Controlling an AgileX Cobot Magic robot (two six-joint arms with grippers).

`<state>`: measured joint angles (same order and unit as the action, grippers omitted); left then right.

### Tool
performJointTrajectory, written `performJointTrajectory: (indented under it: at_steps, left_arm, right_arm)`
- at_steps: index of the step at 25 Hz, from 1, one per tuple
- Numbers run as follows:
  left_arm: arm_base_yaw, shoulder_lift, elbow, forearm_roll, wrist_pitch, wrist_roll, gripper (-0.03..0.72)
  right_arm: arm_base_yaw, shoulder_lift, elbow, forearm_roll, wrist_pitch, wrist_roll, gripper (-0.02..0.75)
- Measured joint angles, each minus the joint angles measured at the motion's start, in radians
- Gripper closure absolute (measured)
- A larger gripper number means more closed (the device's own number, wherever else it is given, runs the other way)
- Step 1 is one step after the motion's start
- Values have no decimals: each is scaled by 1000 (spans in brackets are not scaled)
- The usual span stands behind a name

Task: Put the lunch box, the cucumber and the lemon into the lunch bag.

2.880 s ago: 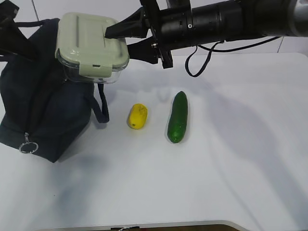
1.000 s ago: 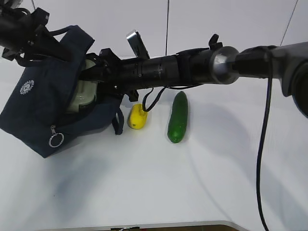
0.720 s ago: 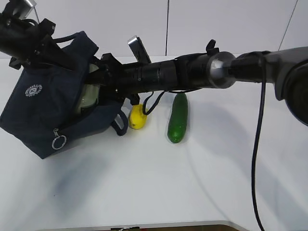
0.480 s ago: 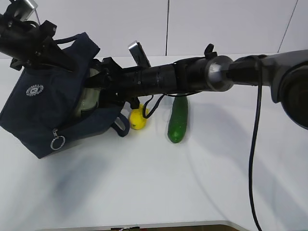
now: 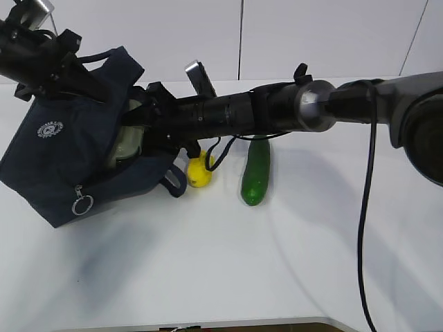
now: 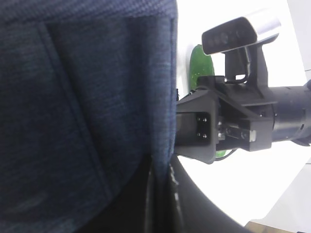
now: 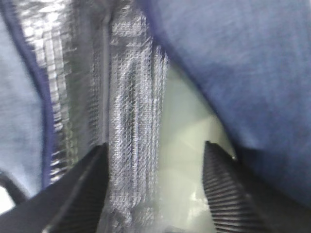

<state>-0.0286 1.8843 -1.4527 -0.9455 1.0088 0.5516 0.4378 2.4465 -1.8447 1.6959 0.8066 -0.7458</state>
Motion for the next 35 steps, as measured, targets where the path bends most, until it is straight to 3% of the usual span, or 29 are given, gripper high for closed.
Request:
performJointTrajectory:
  at_steps: [8, 21, 31, 35]
  left_arm:
    - [0, 0, 0, 0, 0, 0, 703]
    - [0, 0, 0, 0, 23, 2, 703]
    - [37, 0, 0, 0, 62, 2, 703]
    - [44, 0, 0, 0, 69, 2, 703]
  right_arm:
    - [0, 0, -6, 18, 48, 30, 247]
    - [-11, 0, -6, 29, 155, -59, 241]
    - [-19, -45, -6, -132, 187, -59, 241]
    - [-19, -97, -8, -250, 188, -43, 241]
